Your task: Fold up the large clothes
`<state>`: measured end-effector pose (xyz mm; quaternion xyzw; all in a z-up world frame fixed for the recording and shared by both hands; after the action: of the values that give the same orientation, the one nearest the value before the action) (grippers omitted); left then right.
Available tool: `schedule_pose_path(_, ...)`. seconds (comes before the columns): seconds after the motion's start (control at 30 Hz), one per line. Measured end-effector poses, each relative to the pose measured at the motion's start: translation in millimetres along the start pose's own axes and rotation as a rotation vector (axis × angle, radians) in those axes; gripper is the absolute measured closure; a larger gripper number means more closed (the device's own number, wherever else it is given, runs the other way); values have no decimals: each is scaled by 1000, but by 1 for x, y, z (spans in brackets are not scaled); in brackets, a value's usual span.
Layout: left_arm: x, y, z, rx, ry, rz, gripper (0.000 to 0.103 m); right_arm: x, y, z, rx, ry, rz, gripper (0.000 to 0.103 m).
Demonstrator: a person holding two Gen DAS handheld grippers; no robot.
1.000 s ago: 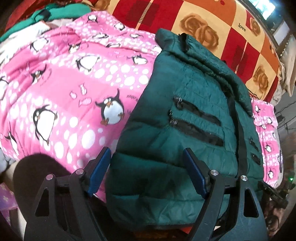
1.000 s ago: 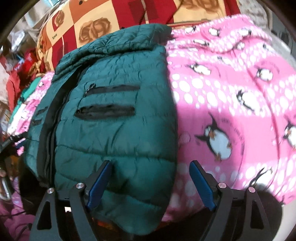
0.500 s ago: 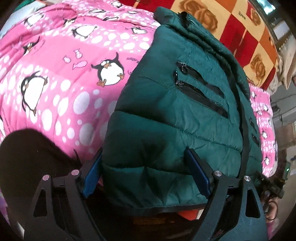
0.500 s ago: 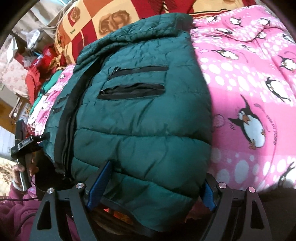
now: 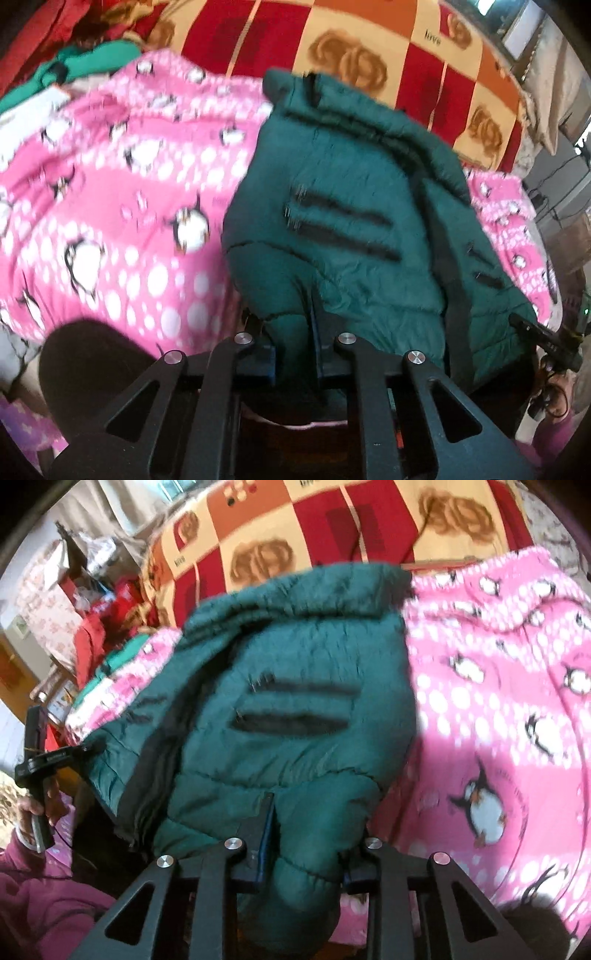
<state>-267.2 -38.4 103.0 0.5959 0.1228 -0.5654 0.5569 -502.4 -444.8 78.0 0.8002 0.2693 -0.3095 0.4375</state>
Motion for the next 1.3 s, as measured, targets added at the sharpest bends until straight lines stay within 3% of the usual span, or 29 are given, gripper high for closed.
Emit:
schedule_pose_path(0.17,-16,35,-1,-37,-13,102,90,-17,33,-3,3,29,90,77)
schedule_pose_path(0.33,-21,71,3,-30,7,177,90,-19,65,-8,-21,-3,152,77)
schedule_pose_path(0.77,1,164,12,-28,74,281,90,12,167,-4,-10,-72,246,77)
schedule_pose_path(1.07,43,224,3,-45,172,296,90,57,240,17,32,-150,261,77)
schedule_pose_path(1.3,91,265,-9,-75,213,261,90,100,281,39,88,-152,231,77)
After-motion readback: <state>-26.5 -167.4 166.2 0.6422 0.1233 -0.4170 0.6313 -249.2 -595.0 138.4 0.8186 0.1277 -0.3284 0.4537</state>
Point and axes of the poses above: each gripper's, at about its wrist camera, not at the fingertips, and x roughly the way its jaws point, z to its right, y to its top, the point moved 3 cm from there along x, roughly the way its jaws point, and after that the axes turned 7 degrees about x, right-handed, at the moved point
